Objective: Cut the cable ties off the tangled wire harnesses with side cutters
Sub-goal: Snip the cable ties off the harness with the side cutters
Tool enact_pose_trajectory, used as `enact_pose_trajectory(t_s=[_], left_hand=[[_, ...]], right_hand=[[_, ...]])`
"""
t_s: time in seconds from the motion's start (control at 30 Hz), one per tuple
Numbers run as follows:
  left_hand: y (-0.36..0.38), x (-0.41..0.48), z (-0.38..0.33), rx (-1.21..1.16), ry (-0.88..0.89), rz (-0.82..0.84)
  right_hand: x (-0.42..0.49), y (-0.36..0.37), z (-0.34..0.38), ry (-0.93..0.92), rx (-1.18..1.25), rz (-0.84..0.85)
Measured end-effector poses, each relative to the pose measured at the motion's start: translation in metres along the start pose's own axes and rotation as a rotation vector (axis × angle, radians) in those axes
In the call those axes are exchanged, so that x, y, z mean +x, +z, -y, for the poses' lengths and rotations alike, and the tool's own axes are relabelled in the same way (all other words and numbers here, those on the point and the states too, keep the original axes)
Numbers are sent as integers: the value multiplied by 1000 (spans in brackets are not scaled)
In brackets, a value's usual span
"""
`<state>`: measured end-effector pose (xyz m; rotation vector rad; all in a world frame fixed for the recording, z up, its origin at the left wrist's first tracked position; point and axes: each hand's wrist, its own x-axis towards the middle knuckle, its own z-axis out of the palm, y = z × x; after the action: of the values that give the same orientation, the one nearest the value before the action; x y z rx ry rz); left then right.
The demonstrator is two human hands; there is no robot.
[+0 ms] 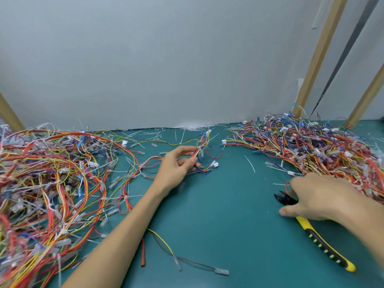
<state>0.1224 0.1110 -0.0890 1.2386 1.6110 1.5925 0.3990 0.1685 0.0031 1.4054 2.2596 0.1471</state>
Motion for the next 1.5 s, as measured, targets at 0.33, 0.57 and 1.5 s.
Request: enact_pose_trajectory(t_s=[0.33, 0.57, 1.5], left_hand=[[0, 0, -1, 16, 5, 8], [-1, 2, 0, 6, -7, 13], [-2, 2, -1, -22, 10, 27]], right_hand=[[9, 5, 9, -17, 5, -134], [7, -9, 14, -120, 112, -499], [90, -6, 112, -718, 1658, -549]])
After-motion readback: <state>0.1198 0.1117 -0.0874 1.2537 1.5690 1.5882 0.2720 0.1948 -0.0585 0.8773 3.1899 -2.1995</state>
